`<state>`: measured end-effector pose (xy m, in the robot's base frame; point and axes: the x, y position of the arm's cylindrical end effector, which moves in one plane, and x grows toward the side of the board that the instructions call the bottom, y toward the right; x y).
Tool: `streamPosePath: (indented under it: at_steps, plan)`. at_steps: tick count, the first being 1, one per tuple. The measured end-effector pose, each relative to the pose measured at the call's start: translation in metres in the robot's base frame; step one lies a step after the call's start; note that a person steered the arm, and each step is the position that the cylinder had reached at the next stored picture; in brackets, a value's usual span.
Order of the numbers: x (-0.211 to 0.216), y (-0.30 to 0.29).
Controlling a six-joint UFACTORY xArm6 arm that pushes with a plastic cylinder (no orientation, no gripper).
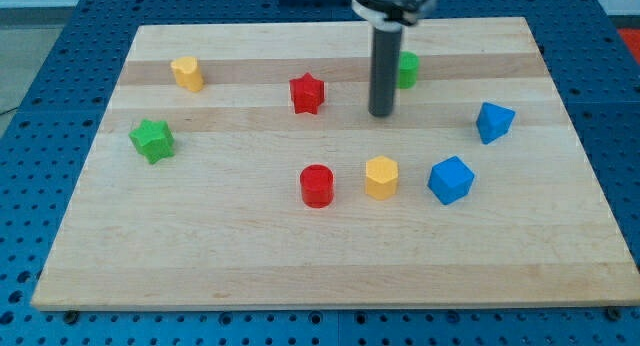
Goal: Push the hexagon to the bottom right of the red circle
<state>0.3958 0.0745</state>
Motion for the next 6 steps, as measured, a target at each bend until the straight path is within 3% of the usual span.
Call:
streamPosePath:
  at_steps: [2,4,6]
  plan:
    - [0.046,0.017]
    - [0.106,-0.014]
    - [0.064,-0.027]
